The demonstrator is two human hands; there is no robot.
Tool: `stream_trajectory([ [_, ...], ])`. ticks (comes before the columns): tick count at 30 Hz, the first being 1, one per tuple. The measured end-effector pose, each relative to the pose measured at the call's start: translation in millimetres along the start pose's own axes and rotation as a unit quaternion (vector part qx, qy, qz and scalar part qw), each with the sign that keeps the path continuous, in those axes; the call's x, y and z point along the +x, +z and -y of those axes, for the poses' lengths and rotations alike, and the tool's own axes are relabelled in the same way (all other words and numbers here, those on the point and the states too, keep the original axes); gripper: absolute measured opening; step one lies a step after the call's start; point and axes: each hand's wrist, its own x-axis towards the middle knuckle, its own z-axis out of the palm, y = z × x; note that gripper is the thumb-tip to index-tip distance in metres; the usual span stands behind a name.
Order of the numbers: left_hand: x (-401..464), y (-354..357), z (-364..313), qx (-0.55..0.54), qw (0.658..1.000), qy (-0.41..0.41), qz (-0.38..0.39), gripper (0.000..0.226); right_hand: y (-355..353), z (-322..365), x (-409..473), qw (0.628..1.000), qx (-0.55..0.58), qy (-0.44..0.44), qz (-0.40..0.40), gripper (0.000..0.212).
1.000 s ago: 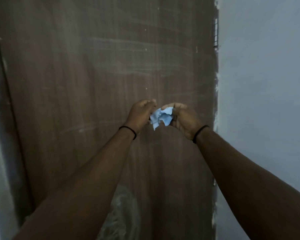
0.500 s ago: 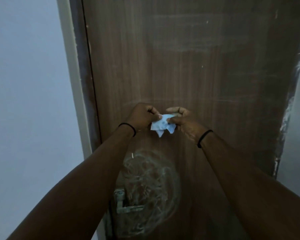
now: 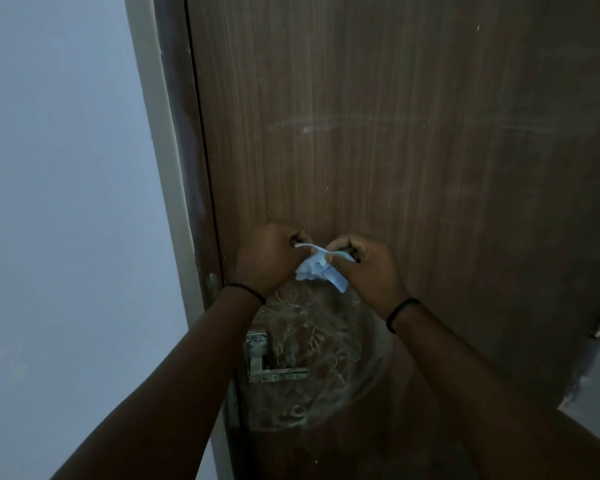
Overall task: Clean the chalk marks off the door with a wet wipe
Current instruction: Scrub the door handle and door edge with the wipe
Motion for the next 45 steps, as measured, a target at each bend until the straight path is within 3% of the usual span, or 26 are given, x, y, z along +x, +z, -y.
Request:
stream_trajectory([
  [3,-13,4,19,0.042,0.994,0.041,-0.09,0.008,21,-15,-7,0.996,-0.005,-0.079,-0.028,0.01],
  [9,-49,12,59,0.106,0.975,0.093,-0.172,0.008,59,-41,-8,0.966,-0.115,-0.227,-0.037,0.013],
  [15,-100,25,87,0.174,0.958,0.077,-0.216,0.005,95,-60,-49,0.974,-0.082,-0.208,-0.017,0.016],
  [19,-134,37,100,0.152,0.969,0.04,-0.189,0.005,119,-71,-78,0.985,-0.055,-0.163,-0.021,0.017],
  [22,-150,39,108,0.193,0.969,0.021,-0.156,0.006,132,-73,-94,0.99,-0.054,-0.132,-0.006,0.012],
  [25,-166,41,114,0.227,0.964,0.013,-0.141,0.009,140,-75,-102,0.988,-0.083,-0.131,0.001,0.004],
  [30,-180,53,124,0.295,0.95,-0.024,-0.099,0.021,155,-74,-109,0.969,-0.159,-0.186,0.01,0.018],
  [35,-184,57,119,0.263,0.962,-0.047,-0.055,0.025,159,-74,-105,0.961,-0.229,-0.154,0.033,0.011],
  [41,-187,55,114,0.223,0.964,-0.114,-0.085,0.02,165,-61,-101,0.967,-0.215,-0.134,0.004,0.018],
  [45,-198,60,117,0.222,0.959,-0.144,-0.102,0.021,172,-64,-102,0.946,-0.273,-0.148,0.091,0.021],
])
